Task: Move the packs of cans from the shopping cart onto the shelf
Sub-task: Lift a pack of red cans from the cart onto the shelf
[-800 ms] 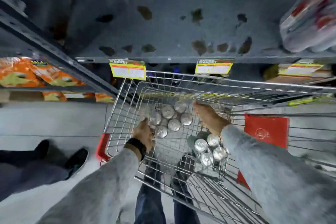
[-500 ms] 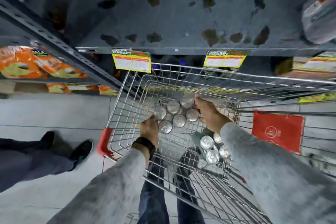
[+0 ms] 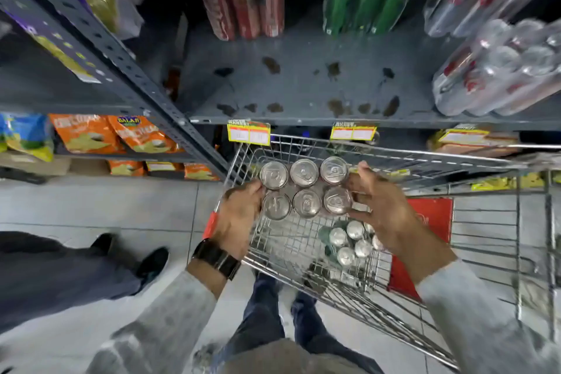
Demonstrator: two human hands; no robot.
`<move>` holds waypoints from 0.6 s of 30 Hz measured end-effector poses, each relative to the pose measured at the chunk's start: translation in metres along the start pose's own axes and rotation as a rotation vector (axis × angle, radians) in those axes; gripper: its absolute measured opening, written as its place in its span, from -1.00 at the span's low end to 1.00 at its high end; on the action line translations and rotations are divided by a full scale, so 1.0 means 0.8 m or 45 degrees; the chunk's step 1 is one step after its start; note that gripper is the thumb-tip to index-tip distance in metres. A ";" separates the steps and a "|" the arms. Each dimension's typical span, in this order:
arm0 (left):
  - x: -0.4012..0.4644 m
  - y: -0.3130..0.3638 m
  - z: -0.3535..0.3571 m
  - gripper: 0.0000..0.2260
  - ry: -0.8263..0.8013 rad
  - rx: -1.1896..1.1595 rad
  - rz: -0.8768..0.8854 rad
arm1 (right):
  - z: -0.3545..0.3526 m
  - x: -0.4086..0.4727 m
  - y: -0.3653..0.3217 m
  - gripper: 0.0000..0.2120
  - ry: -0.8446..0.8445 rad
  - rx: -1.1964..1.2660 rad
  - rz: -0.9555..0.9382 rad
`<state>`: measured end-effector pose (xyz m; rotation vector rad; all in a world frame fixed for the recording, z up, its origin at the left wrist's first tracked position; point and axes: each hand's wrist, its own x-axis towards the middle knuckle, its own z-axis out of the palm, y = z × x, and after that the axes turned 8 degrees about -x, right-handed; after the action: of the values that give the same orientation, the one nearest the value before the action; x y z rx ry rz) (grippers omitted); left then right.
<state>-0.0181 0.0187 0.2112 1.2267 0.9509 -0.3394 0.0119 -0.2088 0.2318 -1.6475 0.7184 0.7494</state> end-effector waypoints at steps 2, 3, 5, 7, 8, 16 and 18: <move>-0.024 0.036 -0.004 -0.61 -0.049 -0.103 0.027 | -0.005 -0.029 -0.032 -0.61 0.013 0.025 -0.068; -0.034 0.055 -0.005 -0.63 -0.089 -0.136 0.040 | -0.006 -0.040 -0.050 -0.60 0.018 0.040 -0.106; -0.047 0.096 -0.005 -0.69 -0.165 -0.198 0.083 | -0.004 -0.049 -0.090 -0.51 0.000 0.046 -0.191; -0.045 0.131 -0.003 -0.70 -0.186 -0.170 0.207 | 0.002 -0.045 -0.135 -0.43 -0.016 0.014 -0.256; -0.040 0.148 0.000 -0.71 -0.176 -0.147 0.283 | 0.007 -0.039 -0.158 -0.42 -0.014 -0.007 -0.281; 0.038 0.249 -0.006 -0.94 -0.116 0.056 0.544 | 0.085 0.044 -0.294 -0.44 -0.024 -0.170 -0.368; 0.053 0.260 -0.007 -0.95 -0.111 -0.033 0.517 | 0.099 0.064 -0.309 -0.48 -0.025 -0.198 -0.365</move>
<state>0.1468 0.1072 0.3119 1.3361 0.6101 -0.0572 0.2292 -0.0894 0.3247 -1.8334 0.4049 0.6256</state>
